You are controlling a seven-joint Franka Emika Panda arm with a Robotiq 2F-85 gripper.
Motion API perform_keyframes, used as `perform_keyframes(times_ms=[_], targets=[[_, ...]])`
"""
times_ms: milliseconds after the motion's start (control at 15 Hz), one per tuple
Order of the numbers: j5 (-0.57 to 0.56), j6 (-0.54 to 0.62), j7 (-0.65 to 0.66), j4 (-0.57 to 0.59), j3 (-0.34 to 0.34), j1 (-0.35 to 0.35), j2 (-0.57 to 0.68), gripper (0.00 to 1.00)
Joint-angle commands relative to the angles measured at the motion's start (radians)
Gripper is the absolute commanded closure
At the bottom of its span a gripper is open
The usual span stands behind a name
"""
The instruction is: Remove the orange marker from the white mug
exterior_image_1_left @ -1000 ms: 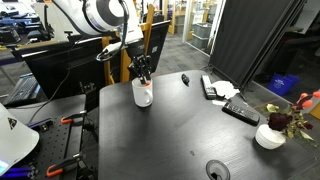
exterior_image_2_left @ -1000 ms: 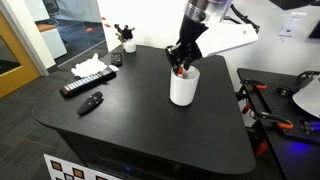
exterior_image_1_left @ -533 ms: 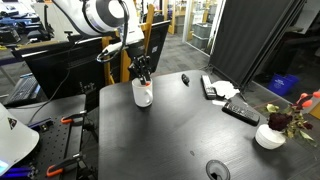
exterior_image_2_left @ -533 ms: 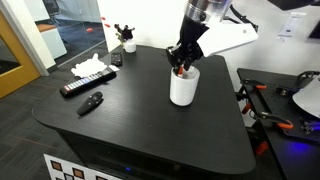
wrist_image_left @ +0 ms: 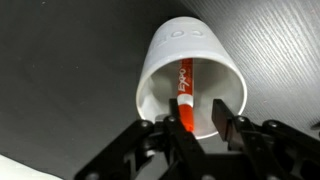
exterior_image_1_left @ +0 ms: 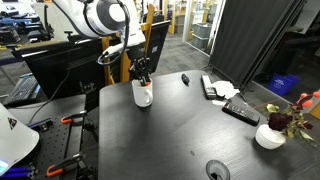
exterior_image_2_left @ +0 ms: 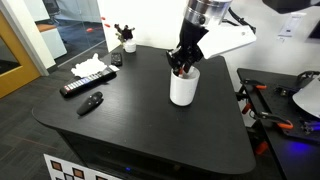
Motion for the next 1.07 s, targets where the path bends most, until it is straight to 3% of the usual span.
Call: perform_keyframes(times_ms=[0,600,667,733,867,1000], targets=[[0.004,0.064,-0.049,-0.009,-0.027,0.007,0.016,0.59],[-0.043,0.08,-0.048,-0.017,-0.048,0.02,0.015,0.63],[-0.051,0.078,-0.045,-0.018,-0.048,0.023,0.013,0.86],[-0.06,0.076,-0.041,-0.019,-0.048,0.026,0.011,0.87],[-0.082,0.073,-0.035,-0.026,-0.046,0.03,0.003,1.0],[-0.114,0.064,-0.018,-0.037,-0.028,0.022,-0.009,0.95]])
